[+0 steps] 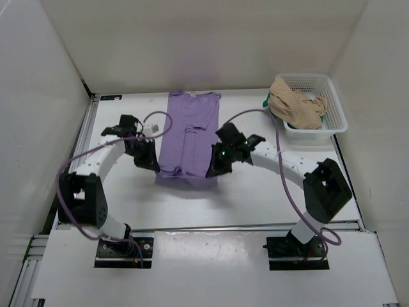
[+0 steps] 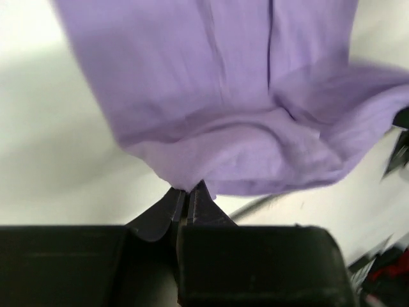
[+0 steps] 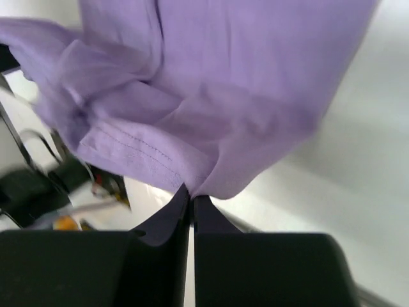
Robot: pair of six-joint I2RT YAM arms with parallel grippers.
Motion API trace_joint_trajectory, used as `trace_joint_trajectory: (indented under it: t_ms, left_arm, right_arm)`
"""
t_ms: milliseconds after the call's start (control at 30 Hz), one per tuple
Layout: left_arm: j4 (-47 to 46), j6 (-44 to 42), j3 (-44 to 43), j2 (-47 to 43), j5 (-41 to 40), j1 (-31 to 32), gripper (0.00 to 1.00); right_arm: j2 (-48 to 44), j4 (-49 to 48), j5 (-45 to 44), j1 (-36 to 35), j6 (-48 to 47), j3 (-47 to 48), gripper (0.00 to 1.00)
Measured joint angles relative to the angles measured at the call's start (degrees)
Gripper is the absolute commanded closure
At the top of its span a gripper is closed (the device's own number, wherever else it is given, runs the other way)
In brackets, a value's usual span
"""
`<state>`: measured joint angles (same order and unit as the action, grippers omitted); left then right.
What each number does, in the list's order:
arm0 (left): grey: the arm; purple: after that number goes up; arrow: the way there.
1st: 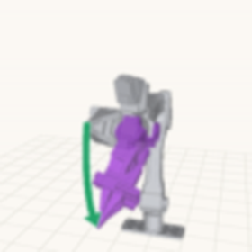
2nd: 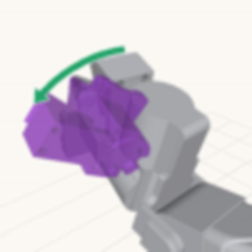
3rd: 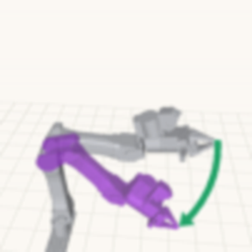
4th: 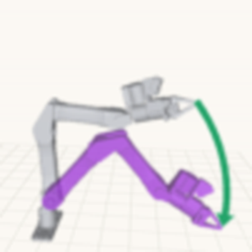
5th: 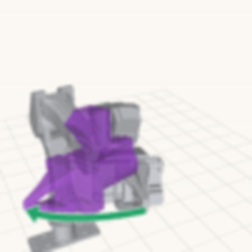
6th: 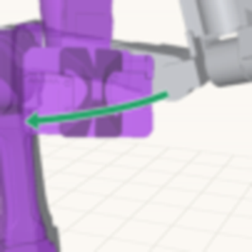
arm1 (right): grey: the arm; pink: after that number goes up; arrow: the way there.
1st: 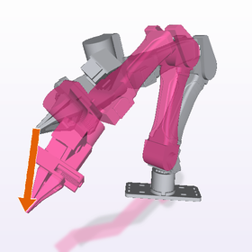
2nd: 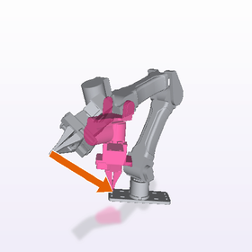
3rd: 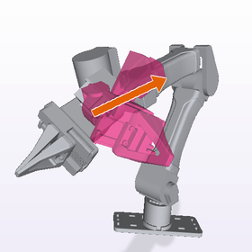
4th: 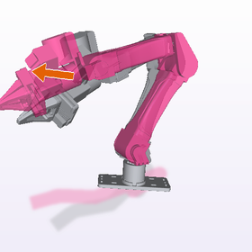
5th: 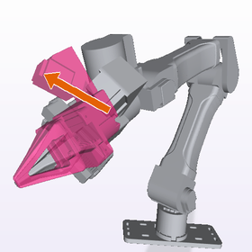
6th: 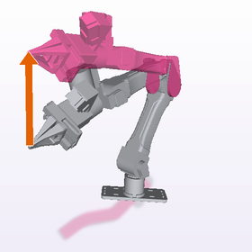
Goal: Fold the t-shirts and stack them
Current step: Fold the folded rectangular tshirt in 1/3 of the way
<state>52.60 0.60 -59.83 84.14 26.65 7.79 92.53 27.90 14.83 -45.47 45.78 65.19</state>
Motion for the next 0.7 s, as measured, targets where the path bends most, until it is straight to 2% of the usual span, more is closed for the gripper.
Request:
trace_joint_trajectory:
  t_ms: [133,333,500,700]
  left_arm:
    - [0.0,-0.1,-12.8,11.6,1.4,-4.3,0.9]
    - [0.9,-0.1,-28.9,28.0,4.1,-5.9,0.9]
    - [1.1,-0.1,-36.9,35.5,4.8,-5.7,0.9]
    - [0.9,-0.1,-43.2,39.5,5.9,-5.4,0.9]
  right_arm:
    - [7.2,3.3,-1.0,6.2,-5.3,12.4,1.0]
    - [20.8,6.0,-0.1,12.5,-10.4,26.8,1.0]
    - [29.9,7.6,2.1,16.0,-12.7,35.0,1.0]
    - [34.0,8.6,3.7,18.6,-13.2,39.6,1.0]
